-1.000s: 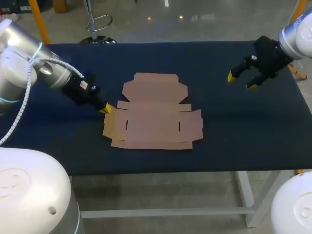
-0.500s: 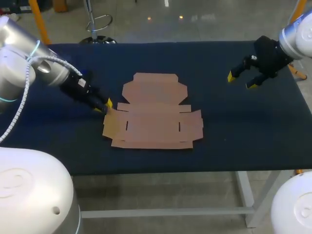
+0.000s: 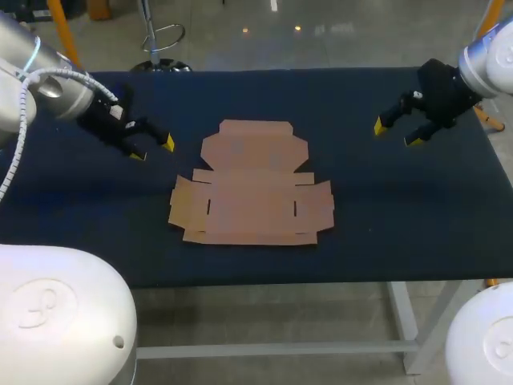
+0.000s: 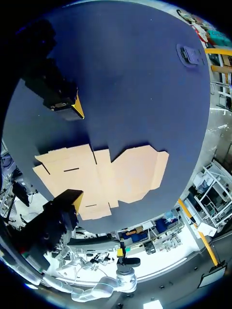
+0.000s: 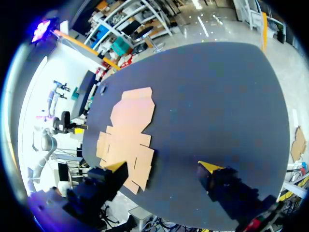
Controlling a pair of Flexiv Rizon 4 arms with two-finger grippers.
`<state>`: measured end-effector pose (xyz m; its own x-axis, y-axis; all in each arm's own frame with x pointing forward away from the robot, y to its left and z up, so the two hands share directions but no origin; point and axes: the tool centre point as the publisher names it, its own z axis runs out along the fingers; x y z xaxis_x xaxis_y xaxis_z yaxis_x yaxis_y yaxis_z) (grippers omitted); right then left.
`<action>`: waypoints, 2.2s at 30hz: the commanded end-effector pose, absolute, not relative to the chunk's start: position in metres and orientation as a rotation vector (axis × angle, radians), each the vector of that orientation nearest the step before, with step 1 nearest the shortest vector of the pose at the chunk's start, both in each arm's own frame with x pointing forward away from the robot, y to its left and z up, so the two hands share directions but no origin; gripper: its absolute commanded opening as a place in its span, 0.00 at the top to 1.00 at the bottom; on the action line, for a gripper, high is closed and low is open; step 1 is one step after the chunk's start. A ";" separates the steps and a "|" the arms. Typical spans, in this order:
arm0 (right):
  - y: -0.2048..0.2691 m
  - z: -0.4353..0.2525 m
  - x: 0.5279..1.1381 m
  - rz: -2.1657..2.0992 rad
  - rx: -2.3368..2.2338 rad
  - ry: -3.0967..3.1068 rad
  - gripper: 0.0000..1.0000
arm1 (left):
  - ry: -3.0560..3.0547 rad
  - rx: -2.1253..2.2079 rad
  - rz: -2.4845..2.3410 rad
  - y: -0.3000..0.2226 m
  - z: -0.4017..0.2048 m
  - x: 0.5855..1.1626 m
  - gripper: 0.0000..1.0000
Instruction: Assemble the packaging by folding the flat box into shape, placing the metal phone stand inside, and closing the box properly
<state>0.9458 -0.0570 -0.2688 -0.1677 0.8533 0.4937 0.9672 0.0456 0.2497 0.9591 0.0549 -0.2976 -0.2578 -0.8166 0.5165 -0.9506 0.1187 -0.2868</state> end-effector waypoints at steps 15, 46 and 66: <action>-0.035 -0.293 0.946 -0.707 -1.927 -1.967 0.53 | -2.192 1.802 0.813 0.049 -0.287 0.947 1.00; -0.001 -0.321 0.966 -0.635 -1.872 -1.946 1.00 | -2.170 1.822 0.746 0.047 -0.289 0.950 1.00; 0.024 -0.351 0.971 -0.583 -1.788 -2.014 1.00 | -2.241 1.766 0.745 0.023 -0.332 0.975 1.00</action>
<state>0.9628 0.0213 -0.3414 -0.1142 0.8385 0.5328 0.9934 0.0923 0.0676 0.9686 0.0268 -0.3226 -0.2721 -0.8541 0.4433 -0.9492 0.1626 -0.2695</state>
